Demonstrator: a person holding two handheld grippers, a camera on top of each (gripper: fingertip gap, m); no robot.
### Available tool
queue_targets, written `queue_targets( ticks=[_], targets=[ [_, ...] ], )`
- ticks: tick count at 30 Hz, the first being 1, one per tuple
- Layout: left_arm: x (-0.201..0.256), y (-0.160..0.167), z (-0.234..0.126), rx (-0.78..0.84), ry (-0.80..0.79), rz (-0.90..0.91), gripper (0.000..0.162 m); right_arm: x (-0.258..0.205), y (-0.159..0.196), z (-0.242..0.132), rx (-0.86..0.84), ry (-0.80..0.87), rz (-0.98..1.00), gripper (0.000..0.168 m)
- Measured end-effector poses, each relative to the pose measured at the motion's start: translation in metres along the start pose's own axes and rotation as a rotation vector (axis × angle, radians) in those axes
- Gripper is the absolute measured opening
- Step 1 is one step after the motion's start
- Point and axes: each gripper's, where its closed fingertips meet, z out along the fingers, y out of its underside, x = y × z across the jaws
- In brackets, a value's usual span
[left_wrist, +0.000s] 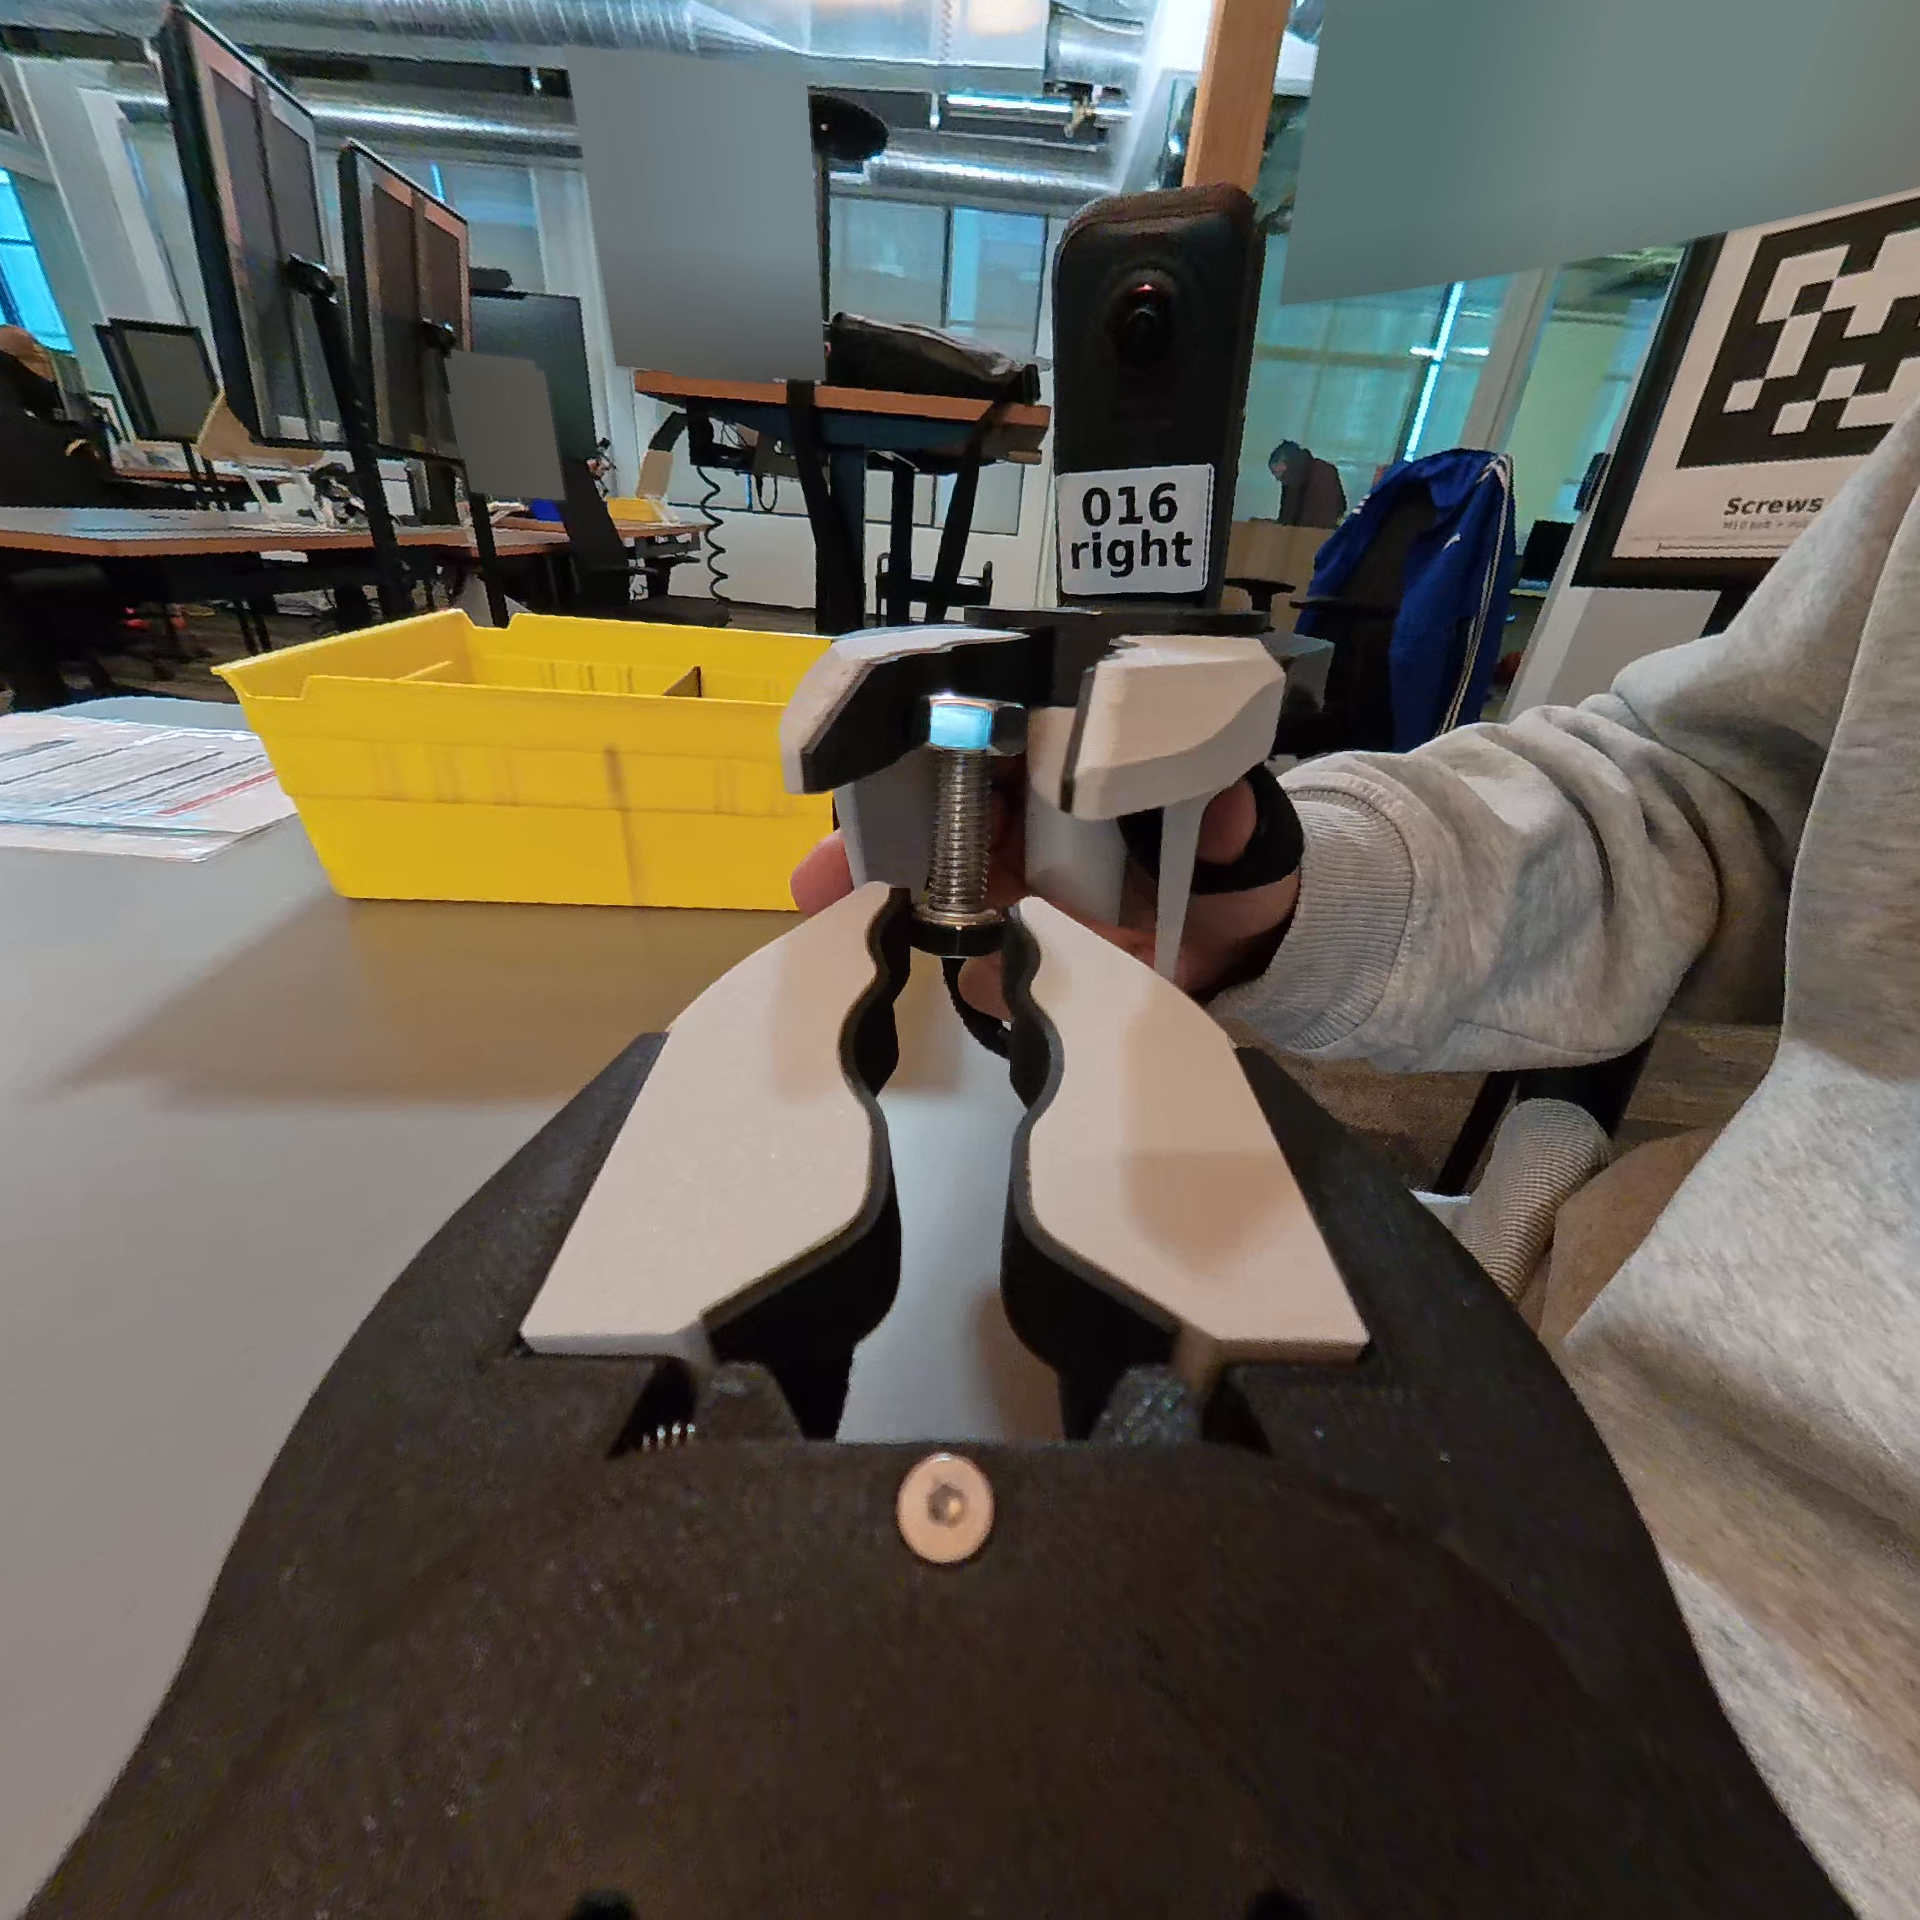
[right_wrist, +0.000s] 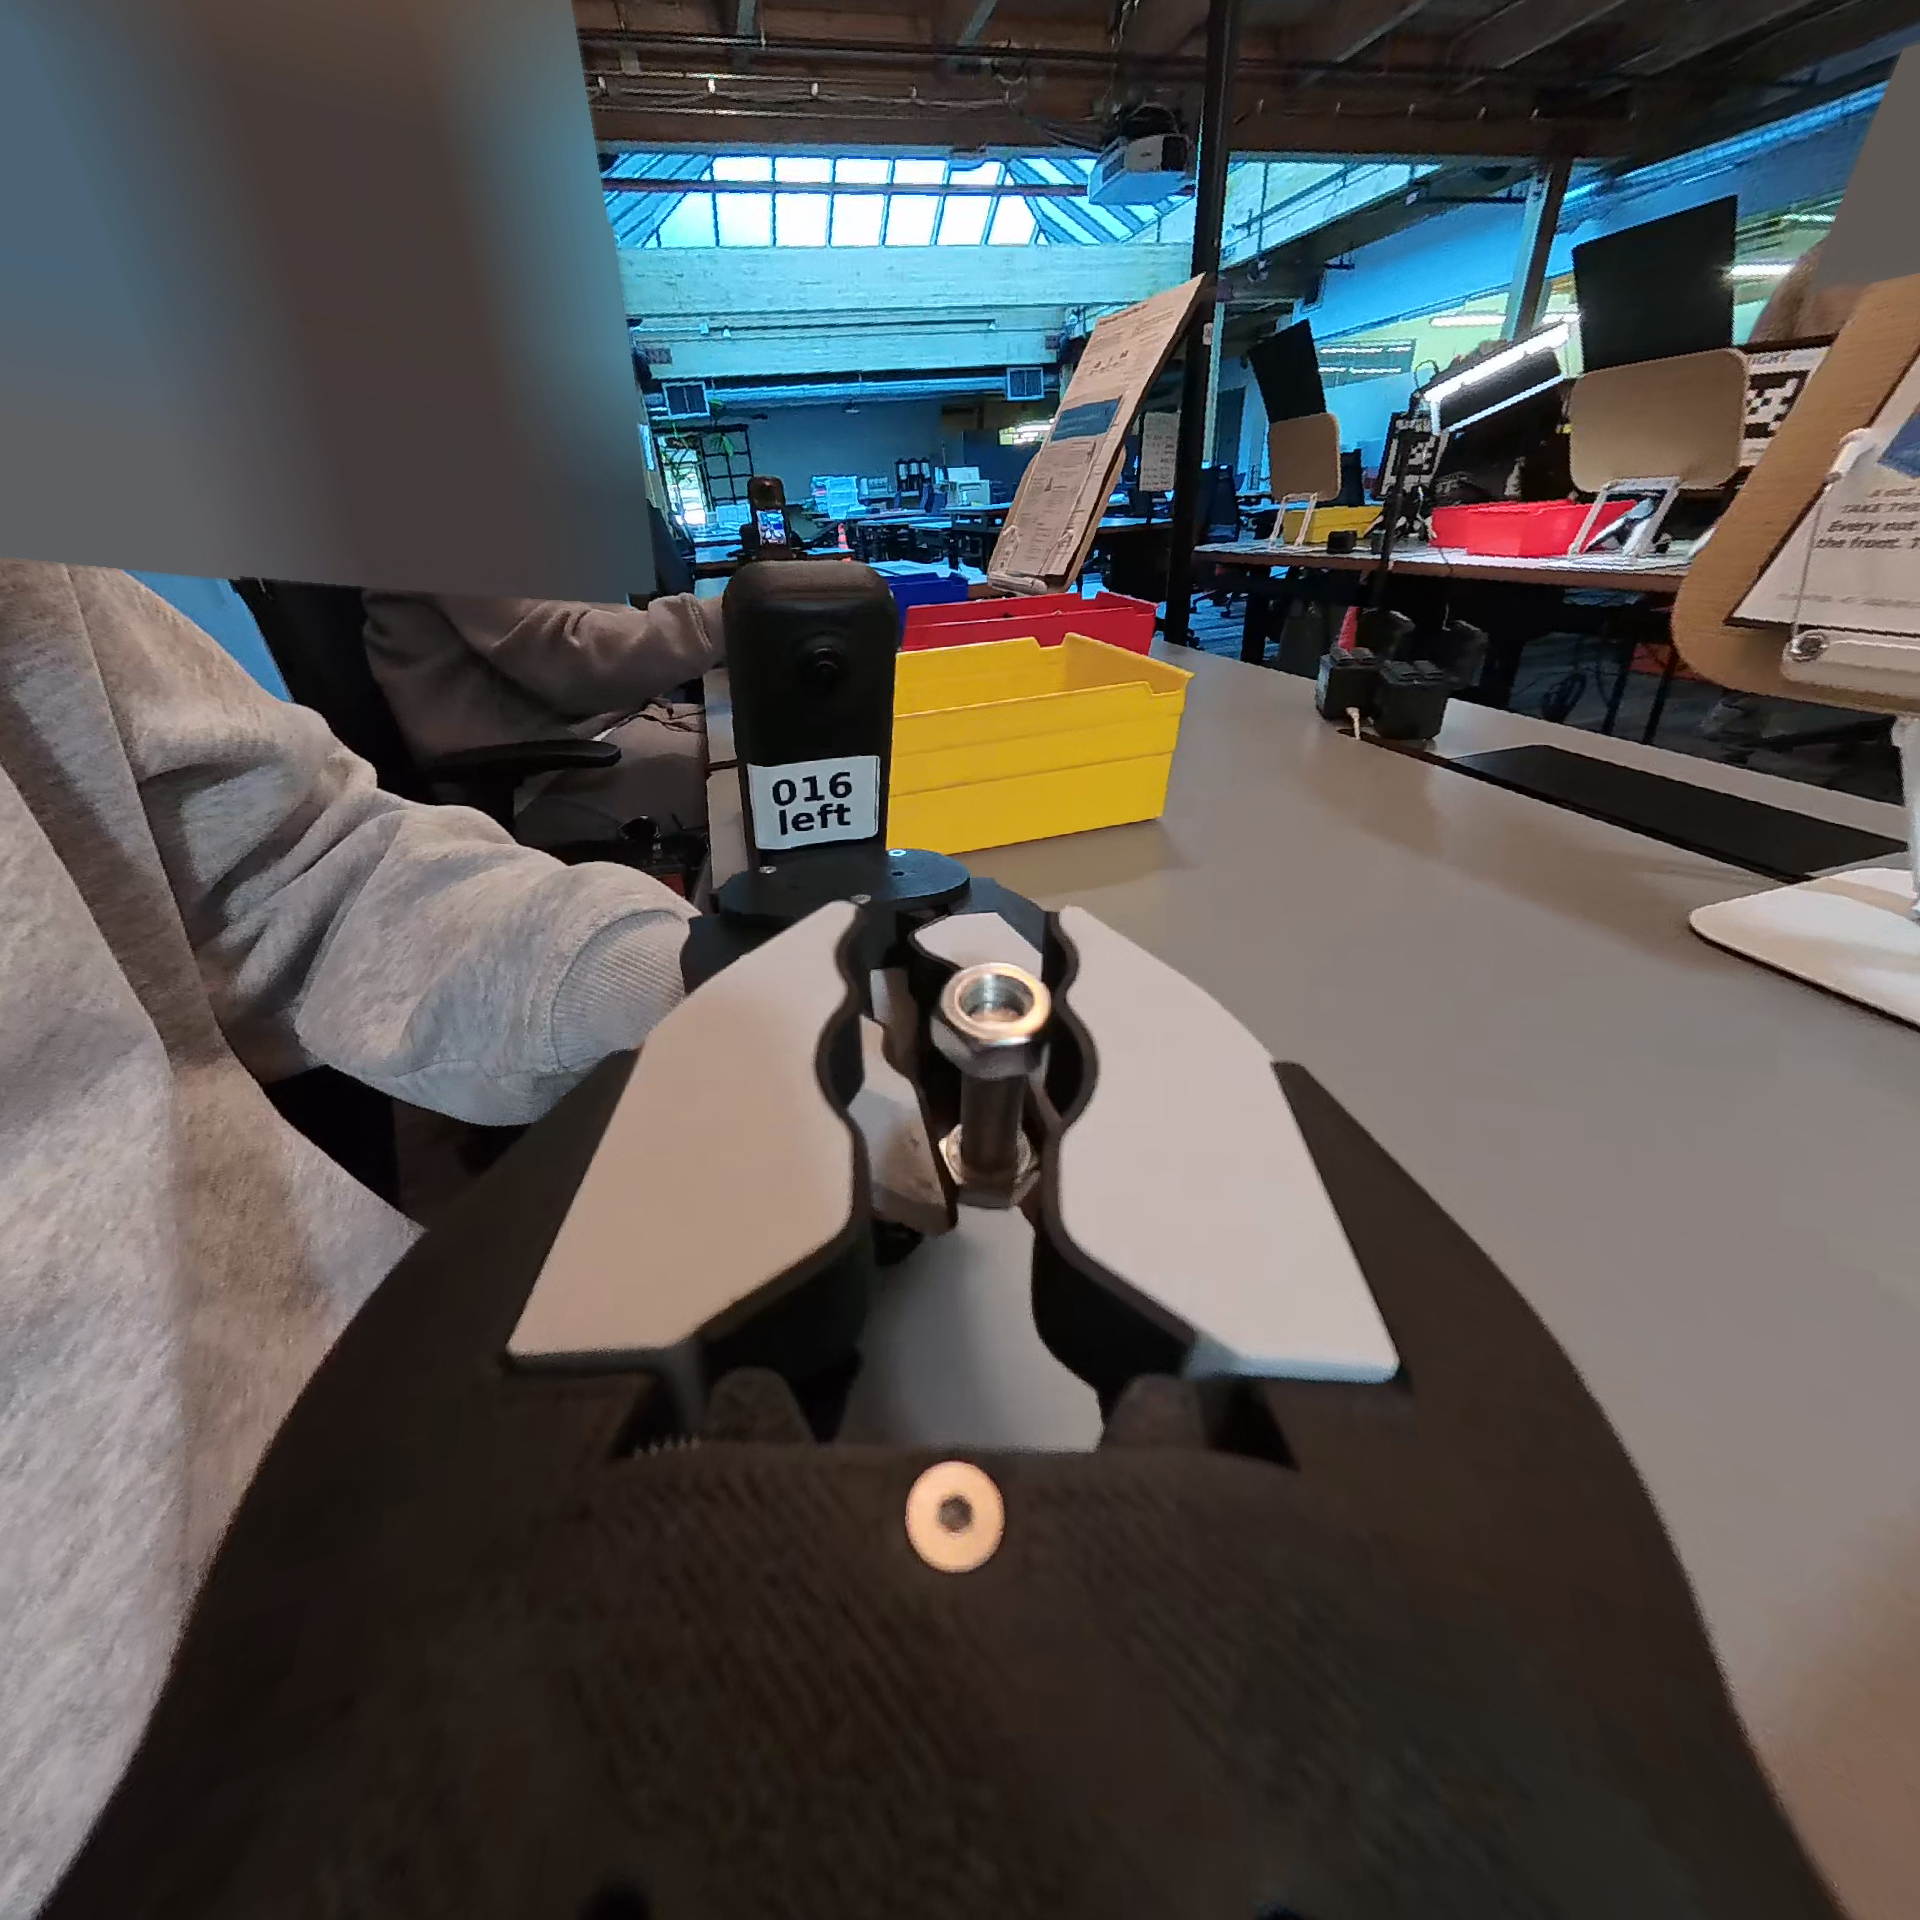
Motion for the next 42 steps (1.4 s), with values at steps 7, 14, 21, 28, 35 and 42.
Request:
queue_targets(
  ticks=[7,14,21,28,35,42],
  targets=[
    [-0.005,-0.007,-0.004,0.047,-0.012,-0.036,0.018,0.013,-0.009,-0.012,0.057,0.024,0.045,0.022],
    [-0.014,-0.017,-0.011,0.113,-0.024,-0.100,0.017,0.033,-0.013,-0.026,0.084,0.081,0.067,0.015],
    [-0.014,-0.014,-0.009,0.093,-0.034,-0.084,0.018,0.026,-0.016,-0.024,0.098,0.057,0.060,0.016],
    [-0.009,-0.009,-0.005,0.059,-0.024,-0.057,0.017,0.010,-0.010,-0.011,0.060,0.014,0.043,0.026],
    [0.000,-0.003,0.000,0.020,0.005,-0.021,0.018,0.006,-0.006,-0.007,0.030,0.010,0.018,0.020],
    [0.001,-0.004,-0.001,0.030,0.015,-0.033,0.018,0.007,-0.009,-0.009,0.039,0.005,0.016,0.019]
  ],
)
